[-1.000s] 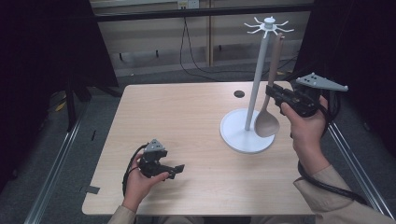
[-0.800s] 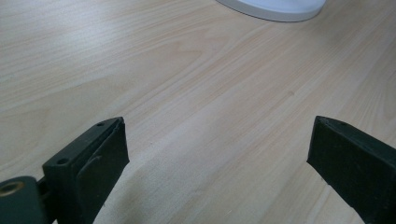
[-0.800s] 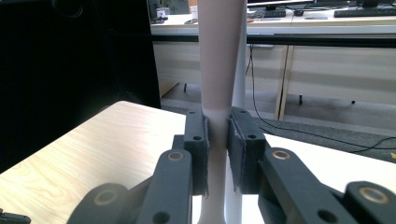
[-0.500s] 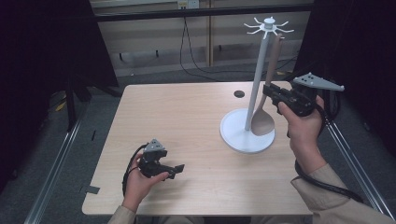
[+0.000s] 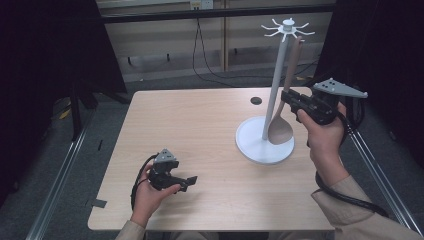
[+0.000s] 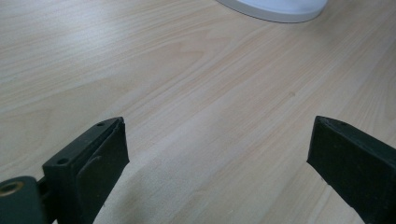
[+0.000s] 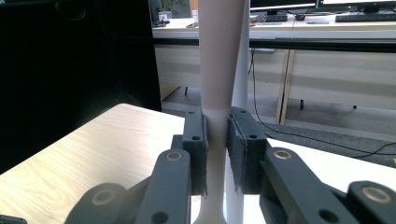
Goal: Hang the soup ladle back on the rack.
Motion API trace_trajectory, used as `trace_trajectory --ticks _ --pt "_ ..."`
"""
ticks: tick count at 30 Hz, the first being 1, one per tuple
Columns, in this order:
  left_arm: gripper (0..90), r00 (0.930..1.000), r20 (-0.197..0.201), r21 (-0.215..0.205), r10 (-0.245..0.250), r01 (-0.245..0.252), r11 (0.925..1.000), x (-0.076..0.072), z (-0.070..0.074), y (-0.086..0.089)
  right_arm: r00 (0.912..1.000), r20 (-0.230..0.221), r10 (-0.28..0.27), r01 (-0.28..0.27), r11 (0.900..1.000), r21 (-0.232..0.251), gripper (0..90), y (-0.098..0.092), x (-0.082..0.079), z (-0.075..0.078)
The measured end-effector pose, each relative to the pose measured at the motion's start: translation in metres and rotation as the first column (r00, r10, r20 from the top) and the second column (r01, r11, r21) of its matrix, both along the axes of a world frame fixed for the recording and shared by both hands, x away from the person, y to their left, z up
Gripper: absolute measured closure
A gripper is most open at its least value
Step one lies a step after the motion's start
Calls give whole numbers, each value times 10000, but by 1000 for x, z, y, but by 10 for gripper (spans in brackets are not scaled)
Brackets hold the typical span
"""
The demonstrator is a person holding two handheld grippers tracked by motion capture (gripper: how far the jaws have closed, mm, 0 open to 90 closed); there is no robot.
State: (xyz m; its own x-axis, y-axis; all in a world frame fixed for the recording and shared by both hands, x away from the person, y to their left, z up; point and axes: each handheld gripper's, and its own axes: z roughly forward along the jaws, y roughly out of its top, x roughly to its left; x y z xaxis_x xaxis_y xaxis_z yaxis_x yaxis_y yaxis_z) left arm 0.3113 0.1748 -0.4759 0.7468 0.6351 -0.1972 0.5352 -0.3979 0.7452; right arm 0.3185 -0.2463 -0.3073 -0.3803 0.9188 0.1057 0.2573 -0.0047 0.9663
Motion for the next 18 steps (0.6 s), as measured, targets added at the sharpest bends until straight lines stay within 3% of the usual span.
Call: trace_trajectory --ticks 18 --pt "49 10000 24 35 -16 16 10000 0 1 1 9999 -11 -147 146 9998 -157 748 1 5 -2"
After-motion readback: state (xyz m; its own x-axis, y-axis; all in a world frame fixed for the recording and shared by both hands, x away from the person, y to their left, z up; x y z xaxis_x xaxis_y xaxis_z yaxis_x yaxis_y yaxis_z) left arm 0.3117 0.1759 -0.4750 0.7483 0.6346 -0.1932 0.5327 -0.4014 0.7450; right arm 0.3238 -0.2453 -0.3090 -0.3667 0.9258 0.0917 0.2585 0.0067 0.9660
